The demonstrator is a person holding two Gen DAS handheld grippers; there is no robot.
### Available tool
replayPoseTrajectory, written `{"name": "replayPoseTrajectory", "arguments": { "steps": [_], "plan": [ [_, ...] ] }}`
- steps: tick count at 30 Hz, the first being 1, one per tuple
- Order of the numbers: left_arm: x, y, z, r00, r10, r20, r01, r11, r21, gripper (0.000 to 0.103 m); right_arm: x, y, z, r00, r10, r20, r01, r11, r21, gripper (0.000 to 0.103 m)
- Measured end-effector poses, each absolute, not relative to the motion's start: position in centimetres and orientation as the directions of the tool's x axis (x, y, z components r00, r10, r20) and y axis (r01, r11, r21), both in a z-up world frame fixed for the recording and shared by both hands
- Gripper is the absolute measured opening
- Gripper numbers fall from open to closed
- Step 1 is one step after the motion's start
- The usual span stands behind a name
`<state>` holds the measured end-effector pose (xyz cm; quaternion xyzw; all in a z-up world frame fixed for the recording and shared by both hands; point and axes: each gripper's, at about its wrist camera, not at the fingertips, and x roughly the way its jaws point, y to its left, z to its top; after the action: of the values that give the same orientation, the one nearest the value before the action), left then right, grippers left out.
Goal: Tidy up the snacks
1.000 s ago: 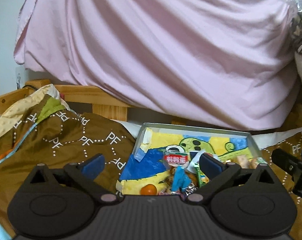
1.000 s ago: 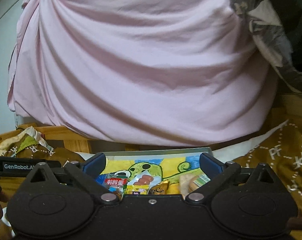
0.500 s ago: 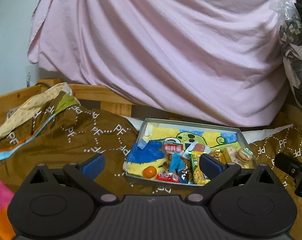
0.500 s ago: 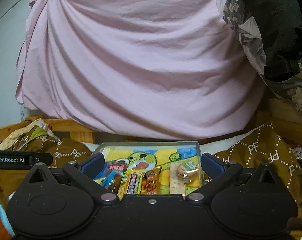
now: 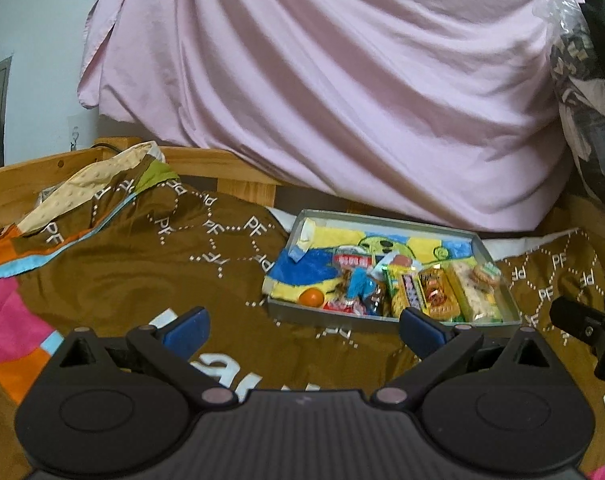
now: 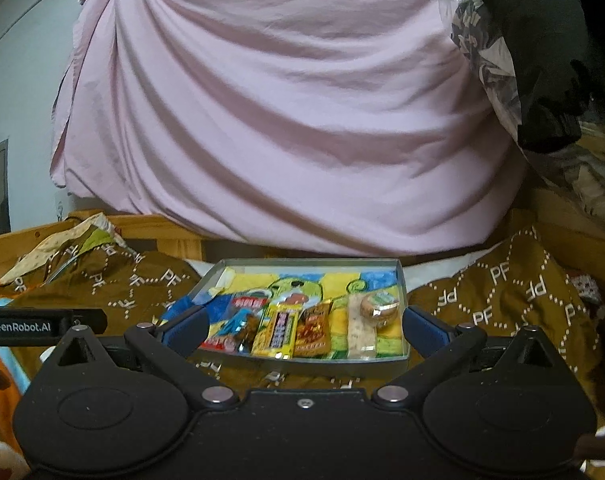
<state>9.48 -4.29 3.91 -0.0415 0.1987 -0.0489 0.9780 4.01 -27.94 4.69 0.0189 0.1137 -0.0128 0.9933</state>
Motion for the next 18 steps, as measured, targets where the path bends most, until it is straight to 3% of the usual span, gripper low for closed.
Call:
{"name": "replayPoseTrajectory", "arguments": {
  "steps": [18],
  "plan": [
    [8.9, -2.7, 0.7, 0.899, -0.136, -0.417, 0.12, 0.991, -0.064, 0.103, 2.7, -26.2, 1.3, 0.948, -0.051, -0.314, 0.07, 0.996, 0.049, 0.102]
  ]
}}
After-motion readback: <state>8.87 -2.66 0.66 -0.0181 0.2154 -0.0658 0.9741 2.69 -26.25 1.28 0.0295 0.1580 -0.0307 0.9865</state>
